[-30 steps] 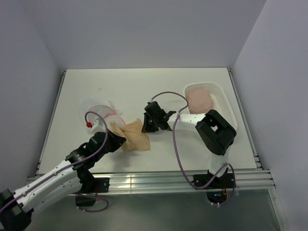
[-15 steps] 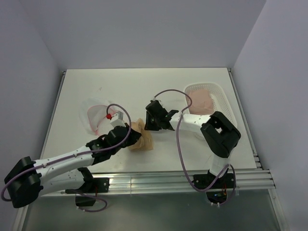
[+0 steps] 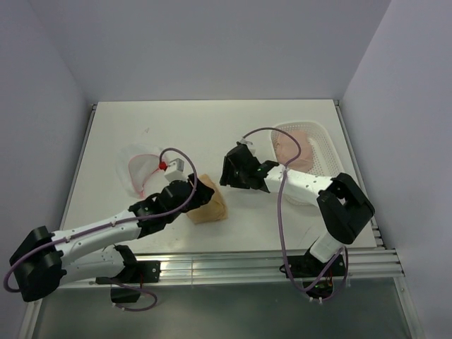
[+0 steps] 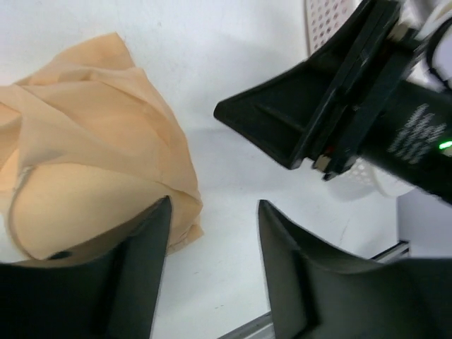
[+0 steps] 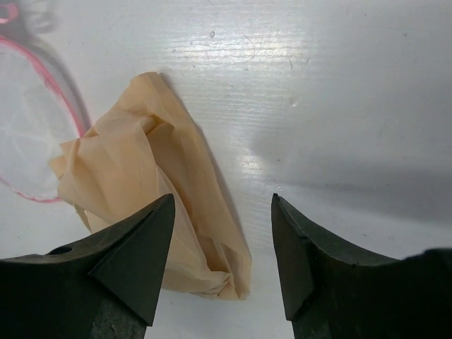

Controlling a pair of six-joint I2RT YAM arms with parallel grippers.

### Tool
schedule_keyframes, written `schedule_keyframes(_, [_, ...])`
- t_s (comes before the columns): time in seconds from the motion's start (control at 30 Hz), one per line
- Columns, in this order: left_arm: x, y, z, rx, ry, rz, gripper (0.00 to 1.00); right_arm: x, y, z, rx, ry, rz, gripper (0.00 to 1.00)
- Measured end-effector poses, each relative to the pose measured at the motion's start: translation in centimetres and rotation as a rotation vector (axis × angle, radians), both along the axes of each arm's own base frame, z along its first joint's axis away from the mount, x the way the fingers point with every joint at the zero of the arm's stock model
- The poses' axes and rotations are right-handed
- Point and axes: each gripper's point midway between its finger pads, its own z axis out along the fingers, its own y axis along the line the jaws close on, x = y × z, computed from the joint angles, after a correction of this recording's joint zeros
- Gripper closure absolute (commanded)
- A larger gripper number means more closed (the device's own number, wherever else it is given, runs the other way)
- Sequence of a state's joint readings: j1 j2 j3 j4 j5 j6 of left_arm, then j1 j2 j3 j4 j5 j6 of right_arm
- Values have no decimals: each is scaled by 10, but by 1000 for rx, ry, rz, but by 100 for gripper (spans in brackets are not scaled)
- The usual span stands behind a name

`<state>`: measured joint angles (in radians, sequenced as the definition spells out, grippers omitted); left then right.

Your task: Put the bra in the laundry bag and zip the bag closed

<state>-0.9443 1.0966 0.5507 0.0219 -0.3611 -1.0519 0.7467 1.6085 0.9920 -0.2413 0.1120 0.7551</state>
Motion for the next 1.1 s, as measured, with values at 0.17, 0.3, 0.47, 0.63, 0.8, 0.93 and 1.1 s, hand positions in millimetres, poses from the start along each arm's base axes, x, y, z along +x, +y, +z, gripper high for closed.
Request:
schedule_keyframes(0.17, [-1, 27, 27, -7, -25, 92, 79, -5, 9, -4, 63, 6, 54, 34])
schedule_keyframes(0.3, [-11, 52, 19, 10, 2, 153, 82, -15, 23, -8, 133, 14, 138, 23])
schedule_keyframes(0.47, [-27, 74, -32, 102, 90, 176, 91, -11, 40, -1, 209, -24, 207, 13])
schedule_keyframes(0.63, [-36, 85, -76, 208, 177, 190, 100, -6, 46, 0, 273, -46, 248, 11])
schedule_keyframes(0.8, [-37, 91, -95, 245, 214, 213, 100, -7, 49, -9, 305, -45, 282, 11])
schedule_keyframes(0.93, [-29, 94, -100, 249, 220, 244, 100, -12, 53, -15, 326, -39, 310, 10])
schedule_keyframes(1.1, [-17, 101, -110, 261, 233, 288, 100, -17, 56, -25, 353, -26, 334, 10])
